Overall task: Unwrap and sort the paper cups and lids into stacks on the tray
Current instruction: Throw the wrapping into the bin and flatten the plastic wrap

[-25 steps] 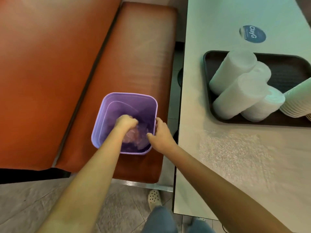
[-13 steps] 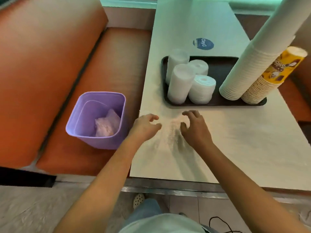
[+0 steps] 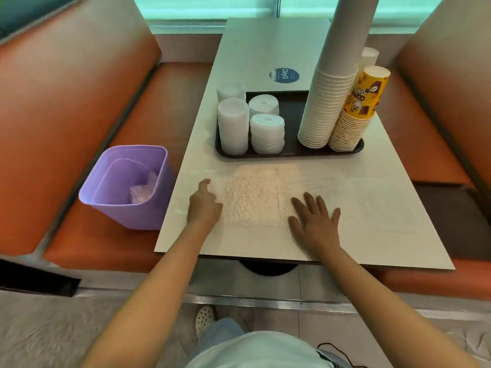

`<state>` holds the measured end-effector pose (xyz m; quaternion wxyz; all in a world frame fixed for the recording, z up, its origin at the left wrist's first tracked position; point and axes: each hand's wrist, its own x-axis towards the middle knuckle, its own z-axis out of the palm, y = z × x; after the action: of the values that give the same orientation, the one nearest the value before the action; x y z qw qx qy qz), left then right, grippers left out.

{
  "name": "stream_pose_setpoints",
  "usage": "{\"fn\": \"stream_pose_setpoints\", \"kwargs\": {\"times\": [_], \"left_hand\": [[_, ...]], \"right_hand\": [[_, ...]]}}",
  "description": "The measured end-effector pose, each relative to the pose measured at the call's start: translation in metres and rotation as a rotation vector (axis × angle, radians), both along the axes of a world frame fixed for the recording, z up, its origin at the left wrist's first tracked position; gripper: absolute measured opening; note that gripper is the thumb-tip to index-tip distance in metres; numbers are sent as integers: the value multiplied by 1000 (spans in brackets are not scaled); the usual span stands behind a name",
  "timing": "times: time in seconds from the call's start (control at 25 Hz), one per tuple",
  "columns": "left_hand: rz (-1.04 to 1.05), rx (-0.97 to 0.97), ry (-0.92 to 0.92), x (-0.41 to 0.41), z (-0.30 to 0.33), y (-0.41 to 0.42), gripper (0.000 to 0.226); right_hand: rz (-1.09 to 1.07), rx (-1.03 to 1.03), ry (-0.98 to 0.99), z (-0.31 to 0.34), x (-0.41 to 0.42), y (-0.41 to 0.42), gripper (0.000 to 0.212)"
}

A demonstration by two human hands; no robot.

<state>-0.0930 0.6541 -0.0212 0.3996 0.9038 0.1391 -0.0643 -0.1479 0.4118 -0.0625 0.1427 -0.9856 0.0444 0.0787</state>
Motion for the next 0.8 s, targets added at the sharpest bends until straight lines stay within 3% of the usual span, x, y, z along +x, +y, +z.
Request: {"fn": "stream_pose_setpoints", "kwargs": {"times": [0.12, 0.32, 0.48, 0.56, 0.8], "left_hand": [[173, -154, -64, 1, 14, -4, 64], [218, -532, -11, -1, 32, -19, 32], [177, -566, -75, -4, 50, -28, 22], [161, -489, -159, 2, 66, -29, 20], [147, 74, -370, 24, 115, 0, 25]], "right_hand": [[13, 21, -15, -2, -2, -1, 53], [-9, 34, -34, 3, -1, -2, 52], [-2, 54, 49, 10, -1, 4, 58], [24, 49, 67, 11, -1, 8, 59], [-126, 30, 7, 13, -4, -2, 54]]}}
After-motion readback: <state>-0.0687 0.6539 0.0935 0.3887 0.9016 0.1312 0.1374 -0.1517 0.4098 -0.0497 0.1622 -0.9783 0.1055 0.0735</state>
